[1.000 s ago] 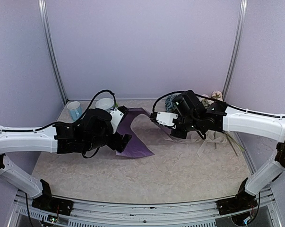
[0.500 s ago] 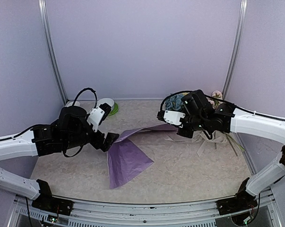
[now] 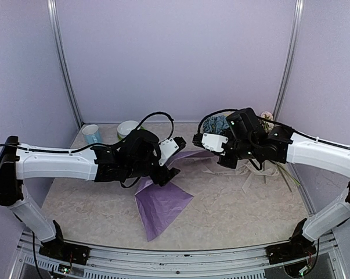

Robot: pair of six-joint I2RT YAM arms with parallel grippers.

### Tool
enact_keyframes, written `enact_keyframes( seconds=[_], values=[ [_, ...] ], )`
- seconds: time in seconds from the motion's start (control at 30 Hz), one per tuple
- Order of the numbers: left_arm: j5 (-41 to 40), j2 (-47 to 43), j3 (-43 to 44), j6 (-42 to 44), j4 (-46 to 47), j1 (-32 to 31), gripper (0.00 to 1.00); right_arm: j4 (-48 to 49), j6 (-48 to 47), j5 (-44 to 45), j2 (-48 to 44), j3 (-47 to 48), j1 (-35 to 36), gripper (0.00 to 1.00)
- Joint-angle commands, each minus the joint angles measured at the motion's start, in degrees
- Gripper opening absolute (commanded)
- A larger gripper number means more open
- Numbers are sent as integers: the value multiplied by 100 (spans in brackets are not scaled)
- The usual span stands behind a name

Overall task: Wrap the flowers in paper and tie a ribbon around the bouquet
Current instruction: Pass from the right arm to the left, then place the folded wrapping paper at the center of the board.

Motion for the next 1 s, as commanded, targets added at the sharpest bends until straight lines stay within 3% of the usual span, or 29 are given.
enact_keyframes(
  seconds=[0.0,0.13,0.23,0.3,0.43,0.53,0.6,0.67,0.83,0.97],
  values=[
    [199,284,453,-15,205,513,70,291,-20,-388,-357,-75,54,0],
    [637,226,422,-131,335,519,20,401,-49,-355,-528,-142,51,0],
    [1183,19,298,-399,484,516,1,693,65,-139,-654,-168,52,0],
    [1449,-159,178,-592,585,519,0,1016,182,106,-794,-181,43,0],
    [2307,-600,-125,-1194,937,717,0,1789,538,177,-1290,-322,-314,63],
    [3775,-934,-903,-2620,2446,1498,0,2078,1078,-276,-1465,-418,-995,84],
    [4182,-755,-1233,-3605,2962,2024,0,2079,1521,-448,-1368,-381,-1494,89],
    [4246,-376,-1190,-3977,2769,2299,0,1853,2001,-588,-1171,-210,-1863,93],
    [4316,403,-1181,-4577,2673,2597,0,1449,2737,-958,-841,-27,-2246,98],
    [4236,760,-1117,-4587,2435,2677,0,1226,3174,-1218,-696,-177,-2458,97]
  ],
)
